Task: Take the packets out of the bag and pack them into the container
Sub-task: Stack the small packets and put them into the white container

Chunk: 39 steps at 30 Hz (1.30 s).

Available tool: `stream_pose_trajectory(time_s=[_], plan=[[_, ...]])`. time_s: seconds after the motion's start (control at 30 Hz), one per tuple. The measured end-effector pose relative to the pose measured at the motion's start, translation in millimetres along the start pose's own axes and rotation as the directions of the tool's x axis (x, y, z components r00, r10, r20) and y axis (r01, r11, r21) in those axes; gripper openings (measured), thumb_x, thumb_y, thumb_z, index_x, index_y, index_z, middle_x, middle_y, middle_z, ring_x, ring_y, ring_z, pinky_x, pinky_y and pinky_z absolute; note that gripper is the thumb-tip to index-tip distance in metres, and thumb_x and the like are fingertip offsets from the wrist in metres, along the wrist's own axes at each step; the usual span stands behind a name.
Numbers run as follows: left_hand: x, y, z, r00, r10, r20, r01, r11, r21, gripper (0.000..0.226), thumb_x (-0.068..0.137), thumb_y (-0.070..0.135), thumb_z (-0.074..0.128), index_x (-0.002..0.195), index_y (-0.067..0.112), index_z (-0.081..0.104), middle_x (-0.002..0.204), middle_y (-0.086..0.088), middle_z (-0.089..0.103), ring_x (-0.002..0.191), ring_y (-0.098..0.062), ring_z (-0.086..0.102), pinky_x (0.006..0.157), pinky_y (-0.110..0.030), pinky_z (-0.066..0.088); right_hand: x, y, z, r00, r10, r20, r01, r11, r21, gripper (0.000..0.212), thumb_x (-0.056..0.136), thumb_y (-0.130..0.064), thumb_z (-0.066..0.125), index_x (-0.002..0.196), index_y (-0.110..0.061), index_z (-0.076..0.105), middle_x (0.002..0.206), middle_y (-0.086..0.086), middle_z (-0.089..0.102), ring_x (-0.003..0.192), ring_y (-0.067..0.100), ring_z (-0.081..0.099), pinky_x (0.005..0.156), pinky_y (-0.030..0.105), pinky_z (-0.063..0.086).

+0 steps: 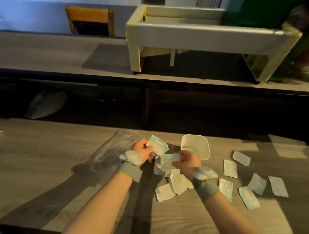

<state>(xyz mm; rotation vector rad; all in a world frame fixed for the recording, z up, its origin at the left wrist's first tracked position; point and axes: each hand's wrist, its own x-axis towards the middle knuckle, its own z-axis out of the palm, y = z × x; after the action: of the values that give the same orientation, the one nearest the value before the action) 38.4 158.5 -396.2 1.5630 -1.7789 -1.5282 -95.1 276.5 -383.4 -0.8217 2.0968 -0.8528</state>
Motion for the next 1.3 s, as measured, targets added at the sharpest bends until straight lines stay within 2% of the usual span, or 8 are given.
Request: stream_pose_trajectory(time_s=[0.2,0.47,0.6,0.8,1.0,1.1,1.2,1.3], plan=[[-5.2,16.4,5.3,0.998,-0.068,0.012,0.069,0.984,-0.166,0.01,0.092,0.007,0.049,0.096,0.008,0.058,0.067,-0.001,0.064,0.058,-0.013,0.06,0.044,-0.016,0.045,0.4,-24.0,-32.0,0.988,0.058,-0.14,0.005,0.912,0.41,0.024,0.077,-0.003,0.075,0.074,-0.018,0.056,0.084,0.01,0.065,0.064,0.017,0.055,0.056,0.023,0.044],[-30.6,55.2,31.3,0.97,-0.012,0.242,0.134,0.86,-0.492,0.013,0.094,0.003,0.049,0.084,0.006,0.056,0.078,-0.01,0.063,0.049,-0.003,0.068,0.052,-0.011,0.052,3.9,-24.3,-39.7,0.967,0.135,-0.215,-0.036,0.912,0.408,0.02,0.076,-0.013,0.076,0.088,-0.011,0.061,0.078,0.007,0.065,0.053,0.013,0.05,0.055,0.024,0.044],[-36.1,60.0,35.7,0.969,0.018,0.245,0.084,0.912,-0.401,0.005,0.09,0.003,0.056,0.09,0.004,0.061,0.078,-0.008,0.065,0.055,-0.003,0.067,0.058,-0.013,0.054,-0.1,-21.7,-41.0,0.969,0.128,-0.212,-0.036,0.918,0.394,0.02,0.076,-0.016,0.077,0.086,-0.016,0.06,0.083,0.007,0.068,0.059,0.013,0.054,0.059,0.024,0.046],[-36.5,63.7,40.2,0.975,0.117,0.189,-0.083,0.98,-0.18,0.019,0.086,0.003,0.061,0.104,0.002,0.064,0.08,-0.008,0.067,0.06,-0.006,0.068,0.069,-0.021,0.057,-3.6,-25.4,-58.5,0.958,-0.116,-0.262,0.111,0.993,-0.034,0.042,0.078,-0.029,0.074,0.115,-0.021,0.059,0.105,0.001,0.056,0.096,0.018,0.056,0.082,0.031,0.048],[-32.6,71.8,45.6,0.942,0.205,0.267,-0.187,0.978,-0.09,0.02,0.084,-0.001,0.061,0.104,-0.001,0.065,0.078,-0.005,0.065,0.055,0.004,0.066,0.063,-0.011,0.056,5.4,-43.7,-87.4,0.982,-0.162,0.097,0.185,0.933,-0.31,0.025,0.087,-0.025,0.065,0.111,-0.02,0.065,0.104,0.0,0.066,0.101,0.018,0.062,0.092,0.032,0.052],[-26.9,71.1,49.4,0.938,0.228,0.262,-0.235,0.972,-0.006,0.043,0.082,0.005,0.067,0.123,0.002,0.056,0.102,-0.003,0.061,0.088,-0.004,0.064,0.074,-0.011,0.052,14.3,-38.0,-94.9,0.988,-0.152,0.033,0.155,0.934,-0.321,0.021,0.086,-0.025,0.066,0.106,-0.018,0.066,0.096,-0.001,0.064,0.091,0.015,0.062,0.085,0.03,0.053],[-21.7,57.8,53.9,0.935,0.209,0.286,-0.242,0.966,0.085,0.087,0.074,0.017,0.077,0.146,0.018,0.028,0.14,0.002,0.043,0.13,-0.016,0.04,0.108,-0.035,0.04,21.6,-22.7,-101.7,0.992,-0.05,-0.117,0.03,0.985,-0.167,0.024,0.086,-0.024,0.066,0.108,-0.014,0.065,0.096,0.002,0.064,0.089,0.017,0.059,0.08,0.029,0.05],[-12.4,46.4,60.7,0.931,0.155,0.33,-0.224,0.957,0.183,0.112,0.066,0.023,0.083,0.15,0.026,0.009,0.157,0.0,0.023,0.145,-0.021,0.022,0.117,-0.04,0.028,30.5,-12.0,-101.3,0.978,0.064,-0.199,-0.08,0.994,-0.074,0.025,0.086,-0.022,0.065,0.108,-0.01,0.065,0.094,0.005,0.063,0.09,0.024,0.061,0.079,0.032,0.049]])
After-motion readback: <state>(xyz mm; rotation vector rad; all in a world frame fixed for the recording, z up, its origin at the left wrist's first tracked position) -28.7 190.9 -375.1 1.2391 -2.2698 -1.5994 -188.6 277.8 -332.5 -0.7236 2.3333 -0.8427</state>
